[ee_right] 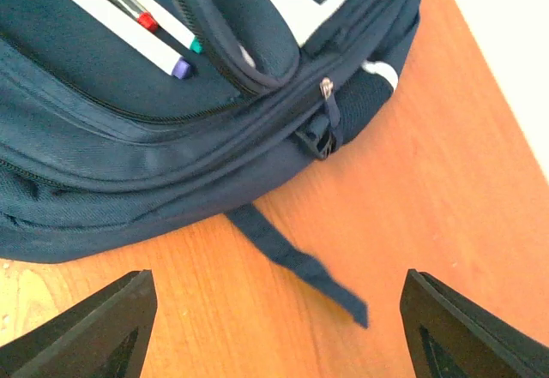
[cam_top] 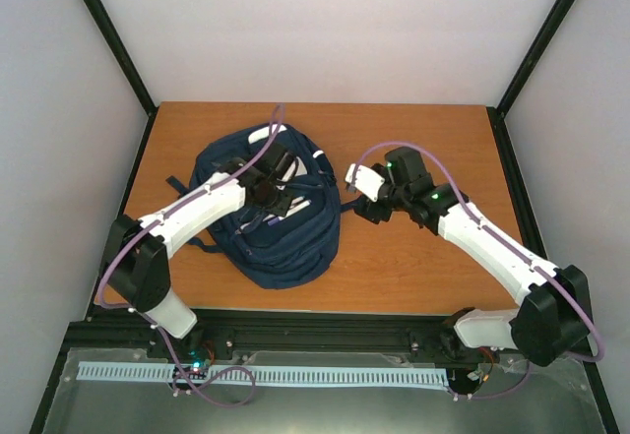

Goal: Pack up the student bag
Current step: Place the stationery in the student bag, then adjust the student bag at the center of the board.

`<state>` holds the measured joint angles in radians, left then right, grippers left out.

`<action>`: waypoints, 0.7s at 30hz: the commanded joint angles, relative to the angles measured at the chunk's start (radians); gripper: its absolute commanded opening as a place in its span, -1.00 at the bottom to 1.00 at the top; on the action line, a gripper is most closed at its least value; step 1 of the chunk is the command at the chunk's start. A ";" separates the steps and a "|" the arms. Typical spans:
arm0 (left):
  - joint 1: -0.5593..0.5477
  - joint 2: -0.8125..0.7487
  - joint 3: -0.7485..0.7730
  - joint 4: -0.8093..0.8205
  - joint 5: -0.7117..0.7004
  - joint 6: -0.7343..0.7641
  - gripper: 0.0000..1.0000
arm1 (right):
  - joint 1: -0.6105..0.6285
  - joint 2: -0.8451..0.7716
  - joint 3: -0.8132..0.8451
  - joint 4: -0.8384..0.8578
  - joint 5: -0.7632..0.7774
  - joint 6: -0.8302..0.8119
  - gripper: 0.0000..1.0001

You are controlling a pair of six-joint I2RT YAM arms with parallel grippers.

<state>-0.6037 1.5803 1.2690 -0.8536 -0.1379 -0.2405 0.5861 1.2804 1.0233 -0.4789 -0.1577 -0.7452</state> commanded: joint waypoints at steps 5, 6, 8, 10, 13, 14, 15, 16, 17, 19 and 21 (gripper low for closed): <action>-0.120 0.111 0.076 -0.049 -0.043 -0.005 -0.67 | -0.068 0.049 0.007 -0.003 -0.162 0.229 0.60; -0.135 0.117 0.080 -0.059 -0.046 0.000 -0.63 | -0.068 0.046 0.002 -0.001 -0.179 0.229 0.60; -0.149 0.124 0.090 -0.080 -0.037 -0.001 -0.43 | -0.068 0.046 -0.007 -0.004 -0.203 0.222 0.60; -0.149 0.103 0.095 -0.098 -0.023 -0.013 -0.17 | -0.068 0.051 -0.008 -0.016 -0.218 0.218 0.59; -0.149 0.035 0.099 -0.104 -0.012 -0.025 0.18 | -0.068 0.046 -0.009 -0.017 -0.252 0.226 0.59; -0.148 0.005 0.097 -0.095 -0.013 -0.030 0.28 | -0.068 0.045 -0.009 -0.018 -0.270 0.227 0.58; -0.145 -0.022 0.094 -0.081 -0.021 -0.039 0.39 | -0.068 0.046 -0.010 -0.020 -0.286 0.227 0.58; -0.139 -0.050 0.088 -0.065 -0.033 -0.047 0.49 | -0.068 0.048 -0.010 -0.023 -0.298 0.227 0.58; -0.126 -0.073 0.081 -0.050 -0.042 -0.054 0.55 | -0.068 0.052 -0.010 -0.024 -0.306 0.227 0.58; -0.084 -0.111 0.062 -0.020 -0.059 -0.074 0.64 | -0.068 0.060 -0.007 -0.038 -0.323 0.216 0.56; -0.029 -0.137 0.029 0.028 -0.067 -0.098 0.72 | -0.068 0.067 0.002 -0.056 -0.342 0.209 0.55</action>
<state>-0.7158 1.5093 1.3174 -0.9112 -0.1703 -0.2852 0.5186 1.3289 1.0145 -0.5045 -0.4244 -0.5339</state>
